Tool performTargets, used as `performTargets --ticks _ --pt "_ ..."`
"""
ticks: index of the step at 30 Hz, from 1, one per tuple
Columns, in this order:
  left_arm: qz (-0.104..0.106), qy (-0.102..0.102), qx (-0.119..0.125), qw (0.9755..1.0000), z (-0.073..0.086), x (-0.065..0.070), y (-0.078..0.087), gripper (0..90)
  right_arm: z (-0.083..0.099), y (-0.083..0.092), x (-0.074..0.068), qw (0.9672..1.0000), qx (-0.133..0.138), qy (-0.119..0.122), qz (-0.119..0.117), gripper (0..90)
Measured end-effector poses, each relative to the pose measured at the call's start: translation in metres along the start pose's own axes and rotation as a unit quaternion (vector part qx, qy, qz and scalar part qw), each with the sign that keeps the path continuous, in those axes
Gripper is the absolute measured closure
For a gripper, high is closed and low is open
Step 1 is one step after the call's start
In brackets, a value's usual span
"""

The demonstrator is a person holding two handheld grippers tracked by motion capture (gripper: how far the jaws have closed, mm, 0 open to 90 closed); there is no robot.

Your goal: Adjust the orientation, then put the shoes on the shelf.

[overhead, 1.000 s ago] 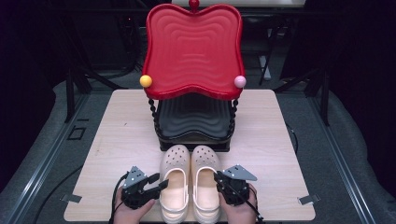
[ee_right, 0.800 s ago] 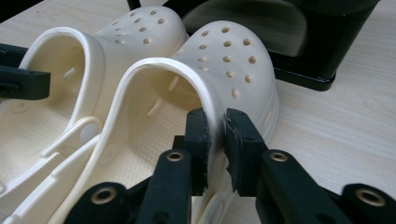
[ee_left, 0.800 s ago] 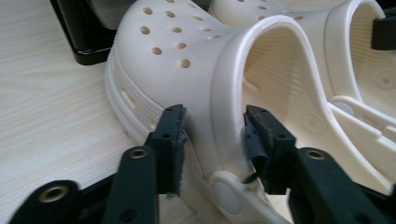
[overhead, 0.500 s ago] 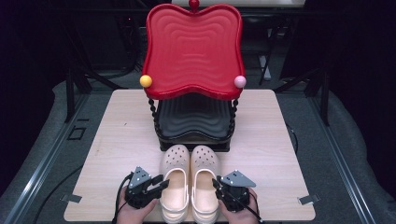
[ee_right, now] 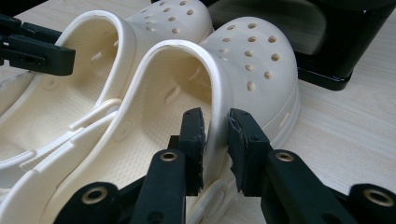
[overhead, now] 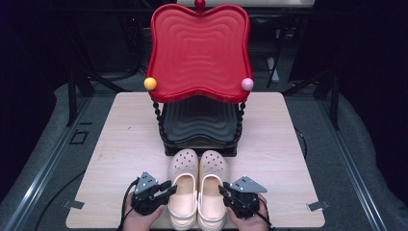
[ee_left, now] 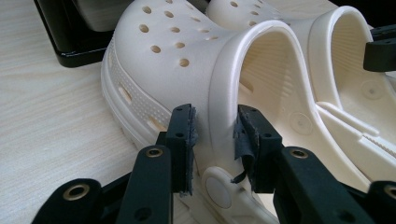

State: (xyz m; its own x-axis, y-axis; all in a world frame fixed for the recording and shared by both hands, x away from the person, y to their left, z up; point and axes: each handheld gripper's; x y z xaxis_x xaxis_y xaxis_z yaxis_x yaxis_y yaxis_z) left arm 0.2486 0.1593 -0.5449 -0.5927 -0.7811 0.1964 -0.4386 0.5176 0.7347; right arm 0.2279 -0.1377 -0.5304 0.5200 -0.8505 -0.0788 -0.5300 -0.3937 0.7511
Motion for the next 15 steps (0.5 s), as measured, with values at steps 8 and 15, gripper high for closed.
performTargets --ticks 8,15 --pt "0.007 -0.003 0.01 0.9999 -0.0004 -0.0029 0.0018 64.7 0.0008 -0.0006 0.0031 0.9999 0.001 0.011 0.008 69.3" --pt "0.007 -0.004 0.021 0.9997 -0.0015 -0.0051 0.0046 61.6 0.001 0.0055 0.0044 0.9995 0.006 0.019 0.024 66.1"
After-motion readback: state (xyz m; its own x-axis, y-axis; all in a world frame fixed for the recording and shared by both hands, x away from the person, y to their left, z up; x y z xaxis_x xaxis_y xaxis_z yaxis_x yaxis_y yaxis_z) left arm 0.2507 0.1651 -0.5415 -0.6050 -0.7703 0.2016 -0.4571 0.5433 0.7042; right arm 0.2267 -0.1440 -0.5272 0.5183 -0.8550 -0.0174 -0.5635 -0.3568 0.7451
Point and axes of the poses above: each handheld gripper's, and its own axes: y roughly backward along the jaws, z roughly out of its underside, x roughly to its right, and after that the axes turned 14 degrees about -x, right-handed
